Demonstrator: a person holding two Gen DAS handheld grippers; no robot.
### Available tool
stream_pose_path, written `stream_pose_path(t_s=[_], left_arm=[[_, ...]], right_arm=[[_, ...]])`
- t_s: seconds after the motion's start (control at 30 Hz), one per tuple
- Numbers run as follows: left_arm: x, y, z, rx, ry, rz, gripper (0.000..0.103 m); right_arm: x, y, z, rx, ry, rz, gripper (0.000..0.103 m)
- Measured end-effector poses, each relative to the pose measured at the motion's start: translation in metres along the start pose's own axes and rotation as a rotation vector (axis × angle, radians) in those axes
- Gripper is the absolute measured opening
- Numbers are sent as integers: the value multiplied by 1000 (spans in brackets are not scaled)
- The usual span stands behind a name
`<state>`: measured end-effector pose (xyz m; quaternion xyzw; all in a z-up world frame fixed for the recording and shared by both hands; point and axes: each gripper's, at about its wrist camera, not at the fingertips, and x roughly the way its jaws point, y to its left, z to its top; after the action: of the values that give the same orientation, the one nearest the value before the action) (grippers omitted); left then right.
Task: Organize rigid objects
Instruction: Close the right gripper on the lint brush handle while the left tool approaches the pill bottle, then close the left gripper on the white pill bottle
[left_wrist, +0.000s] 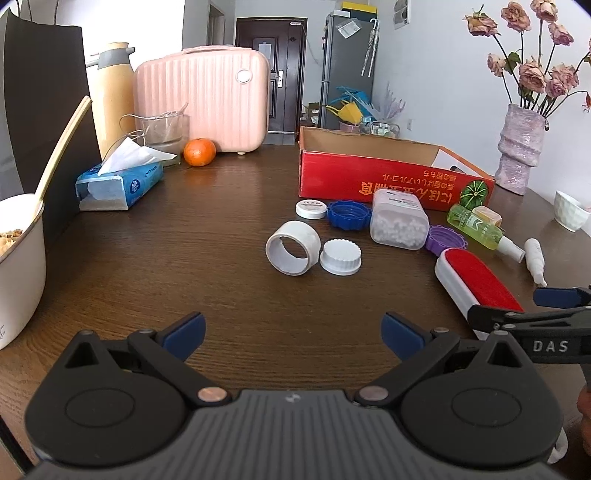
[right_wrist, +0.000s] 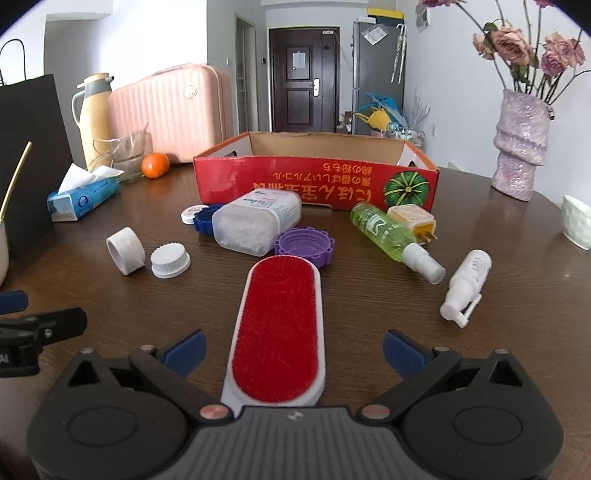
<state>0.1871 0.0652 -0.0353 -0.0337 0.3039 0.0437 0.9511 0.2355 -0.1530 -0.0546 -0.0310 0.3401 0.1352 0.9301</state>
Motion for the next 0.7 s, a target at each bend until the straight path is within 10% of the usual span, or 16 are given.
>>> stream_pose_path(t_s=[0.33,0.7], left_arm=[[1,-1,2,-8,1,2,103],[-4,-8,16,-8,-19,27,103]], right_arm=[[11,3,1,-18,40,19,55],[-9,-9,7,2,-41,63,55]])
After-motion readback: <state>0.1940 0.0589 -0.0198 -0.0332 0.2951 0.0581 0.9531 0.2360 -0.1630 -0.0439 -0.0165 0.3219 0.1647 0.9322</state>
